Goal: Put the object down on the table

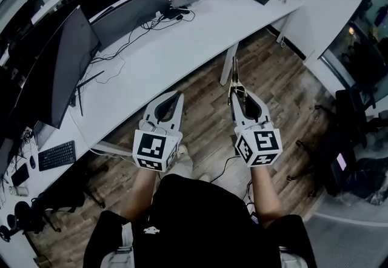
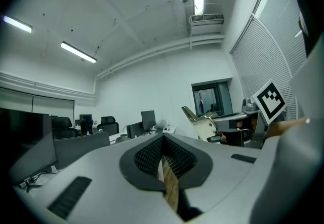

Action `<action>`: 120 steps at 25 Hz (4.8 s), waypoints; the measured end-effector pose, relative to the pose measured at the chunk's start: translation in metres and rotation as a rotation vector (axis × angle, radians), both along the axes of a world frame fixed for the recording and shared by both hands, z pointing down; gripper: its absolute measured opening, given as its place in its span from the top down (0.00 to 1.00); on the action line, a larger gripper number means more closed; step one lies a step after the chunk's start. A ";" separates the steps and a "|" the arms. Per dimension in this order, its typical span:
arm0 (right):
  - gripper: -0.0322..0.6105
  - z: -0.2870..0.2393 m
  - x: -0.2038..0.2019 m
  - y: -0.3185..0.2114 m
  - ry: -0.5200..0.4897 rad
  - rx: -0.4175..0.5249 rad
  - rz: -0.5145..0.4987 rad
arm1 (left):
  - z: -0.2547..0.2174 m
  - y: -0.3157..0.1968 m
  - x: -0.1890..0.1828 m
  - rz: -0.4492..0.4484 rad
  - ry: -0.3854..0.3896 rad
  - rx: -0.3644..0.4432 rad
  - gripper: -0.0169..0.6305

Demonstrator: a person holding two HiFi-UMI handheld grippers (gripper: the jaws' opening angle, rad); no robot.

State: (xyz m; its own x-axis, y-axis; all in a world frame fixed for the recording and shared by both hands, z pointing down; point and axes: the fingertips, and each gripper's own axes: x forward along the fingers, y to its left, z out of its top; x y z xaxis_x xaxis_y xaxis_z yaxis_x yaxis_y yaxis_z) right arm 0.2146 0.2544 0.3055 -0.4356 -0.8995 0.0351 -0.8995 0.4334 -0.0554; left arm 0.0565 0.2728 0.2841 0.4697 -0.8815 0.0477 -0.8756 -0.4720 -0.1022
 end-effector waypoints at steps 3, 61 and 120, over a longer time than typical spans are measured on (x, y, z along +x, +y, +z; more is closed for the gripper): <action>0.80 0.002 -0.004 -0.010 0.001 0.004 -0.010 | 0.002 -0.012 -0.002 -0.005 0.000 0.001 0.95; 0.80 0.098 -0.176 -0.470 0.145 -0.246 -0.152 | 0.095 -0.468 -0.159 -0.085 0.079 -0.240 0.95; 0.80 0.389 -0.227 -0.516 1.021 -0.417 -0.626 | 0.251 -0.473 -0.183 -0.351 0.129 -0.541 0.95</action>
State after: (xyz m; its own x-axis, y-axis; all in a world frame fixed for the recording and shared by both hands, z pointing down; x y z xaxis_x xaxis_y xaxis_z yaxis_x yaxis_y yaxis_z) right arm -0.0128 -0.2617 0.6946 -0.3886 -0.3898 0.8349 -0.2614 0.9155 0.3058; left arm -0.1267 -0.2003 0.5348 0.1901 -0.8511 0.4894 -0.9763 -0.1114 0.1856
